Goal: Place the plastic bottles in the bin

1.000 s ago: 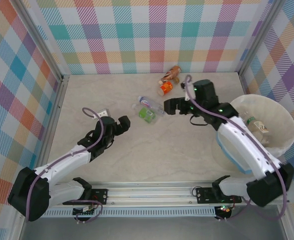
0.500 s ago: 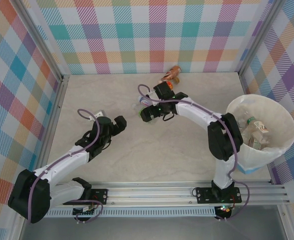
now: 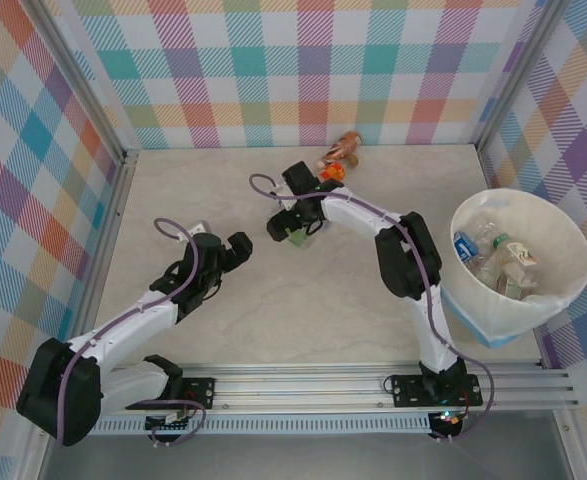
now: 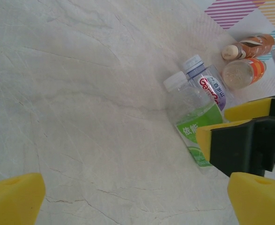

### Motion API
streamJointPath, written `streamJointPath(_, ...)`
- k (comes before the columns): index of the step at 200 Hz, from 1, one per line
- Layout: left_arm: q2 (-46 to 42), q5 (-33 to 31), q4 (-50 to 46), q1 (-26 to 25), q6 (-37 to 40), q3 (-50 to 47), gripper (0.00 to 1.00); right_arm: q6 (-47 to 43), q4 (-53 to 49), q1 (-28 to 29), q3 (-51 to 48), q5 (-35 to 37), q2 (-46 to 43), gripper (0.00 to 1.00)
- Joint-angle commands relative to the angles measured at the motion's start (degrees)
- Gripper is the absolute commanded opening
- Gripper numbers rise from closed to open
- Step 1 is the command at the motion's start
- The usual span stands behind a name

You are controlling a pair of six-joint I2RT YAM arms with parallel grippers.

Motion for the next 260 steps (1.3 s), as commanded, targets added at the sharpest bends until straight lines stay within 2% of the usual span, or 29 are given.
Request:
streamJointPath(1, 0.7, 0.7, -0.4, 0.9, -0.5, -0.6, 1.00, -2.9, -3.1, 1.2, 0.7, -1.3, 0.4, 0.91)
streamJointPath(25, 1.2, 1.4, -0.3, 1.0, -0.5, -0.4, 1.00, -2.1, -3.5, 1.8, 0.6, 1.3, 1.5, 0.89)
streamJointPath(42, 1.5, 1.8, -0.4, 1.1, -0.5, -0.1, 1.00, -1.9, -4.2, 2.1, 1.8, 3.2, 3.2, 0.81)
streamJointPath(83, 1.8, 2.0, -0.4, 1.3, -0.4, 0.0, 1.00, -0.7, -6.2, 3.0, 5.6, 7.5, 6.8, 0.76)
streamJointPath(118, 2.5, 2.3, -0.4, 1.3, -0.5, 0.0, 1.00, 0.0, -4.7, 3.7, 4.0, 9.1, 4.9, 0.67)
streamJointPath(161, 3.8, 3.6, -0.2, 1.5, -0.5, 0.6, 1.00, 0.0, 0.5, 4.2, -3.9, 9.5, -4.1, 0.55)
streamJointPath(222, 4.7, 4.3, 1.4, 1.6, -0.2, 0.6, 1.00, -1.0, 5.1, 4.4, -17.8, 9.5, -22.6, 0.45)
streamJointPath(260, 5.4, 4.9, 1.9, 1.8, -0.5, 0.6, 1.00, -1.3, 5.9, 4.4, -23.3, 11.1, -34.9, 0.45)
